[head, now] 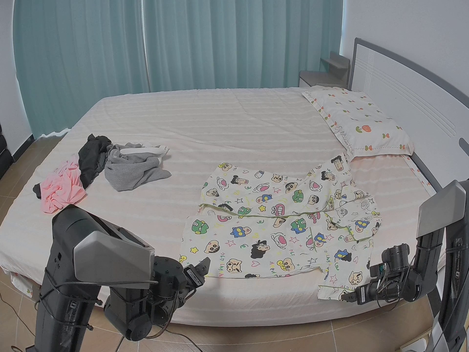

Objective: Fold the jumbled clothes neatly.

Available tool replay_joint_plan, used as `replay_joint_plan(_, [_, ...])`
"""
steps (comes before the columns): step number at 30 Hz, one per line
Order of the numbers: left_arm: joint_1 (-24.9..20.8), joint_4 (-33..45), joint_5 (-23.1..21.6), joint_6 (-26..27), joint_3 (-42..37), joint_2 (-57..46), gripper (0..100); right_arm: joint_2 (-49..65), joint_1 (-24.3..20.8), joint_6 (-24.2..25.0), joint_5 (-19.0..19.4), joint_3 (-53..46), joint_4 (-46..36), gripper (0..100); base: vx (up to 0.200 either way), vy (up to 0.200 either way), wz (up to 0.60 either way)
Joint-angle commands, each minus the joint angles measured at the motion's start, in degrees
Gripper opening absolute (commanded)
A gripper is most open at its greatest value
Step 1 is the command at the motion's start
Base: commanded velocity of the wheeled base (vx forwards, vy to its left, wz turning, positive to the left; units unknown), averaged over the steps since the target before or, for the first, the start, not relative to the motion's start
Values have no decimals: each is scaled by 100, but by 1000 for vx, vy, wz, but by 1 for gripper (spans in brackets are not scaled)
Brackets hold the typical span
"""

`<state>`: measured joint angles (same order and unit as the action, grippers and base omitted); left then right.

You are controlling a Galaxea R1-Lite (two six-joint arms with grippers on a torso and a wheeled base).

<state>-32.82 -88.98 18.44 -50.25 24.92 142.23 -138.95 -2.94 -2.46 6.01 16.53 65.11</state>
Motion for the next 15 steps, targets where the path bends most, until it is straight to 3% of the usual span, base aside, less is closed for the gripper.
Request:
replay_joint_plan(1, [3, -102, 1, -2, 13, 16, 100, -18, -58, 0, 5, 34, -7, 100, 0, 0, 0])
replay_joint_plan(15, [21, -102, 1, -2, 22, 16, 100, 34, -225, 18, -3, 324, -411, 100, 0, 0, 0])
